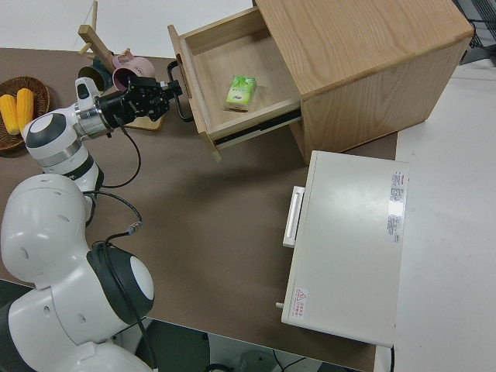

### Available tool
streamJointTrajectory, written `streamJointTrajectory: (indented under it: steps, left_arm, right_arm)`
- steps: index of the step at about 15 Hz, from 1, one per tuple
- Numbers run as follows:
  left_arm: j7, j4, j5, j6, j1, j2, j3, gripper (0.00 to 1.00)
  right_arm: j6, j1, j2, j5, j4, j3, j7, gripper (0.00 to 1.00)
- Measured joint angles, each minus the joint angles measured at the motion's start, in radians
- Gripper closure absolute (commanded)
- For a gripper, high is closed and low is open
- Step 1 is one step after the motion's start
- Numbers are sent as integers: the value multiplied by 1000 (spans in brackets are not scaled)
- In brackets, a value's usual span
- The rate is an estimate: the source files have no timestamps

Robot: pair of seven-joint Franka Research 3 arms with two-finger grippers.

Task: Slide drawer open with right arm

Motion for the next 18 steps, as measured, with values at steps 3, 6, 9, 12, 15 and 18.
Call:
streamJointTrajectory:
  steps: [3,6,9,12,15,18]
  left_arm:
    - [0,0,0,0,0,0,0,2]
    - [0,0,0,0,0,0,0,5]
    - [0,0,0,0,0,0,0,5]
    - [0,0,0,0,0,0,0,2]
    - [0,0,0,0,0,0,0,2]
    - [0,0,0,0,0,0,0,2]
  right_arm:
    - [-22,34,0,12,1,1,0,996]
    - [-34,53,0,20,4,1,0,996]
    - [-37,67,0,27,6,-2,0,978]
    - [-38,76,0,30,7,-8,0,946]
    - [-38,76,0,31,7,-9,1,519]
    - [-38,79,0,32,11,-11,-23,19]
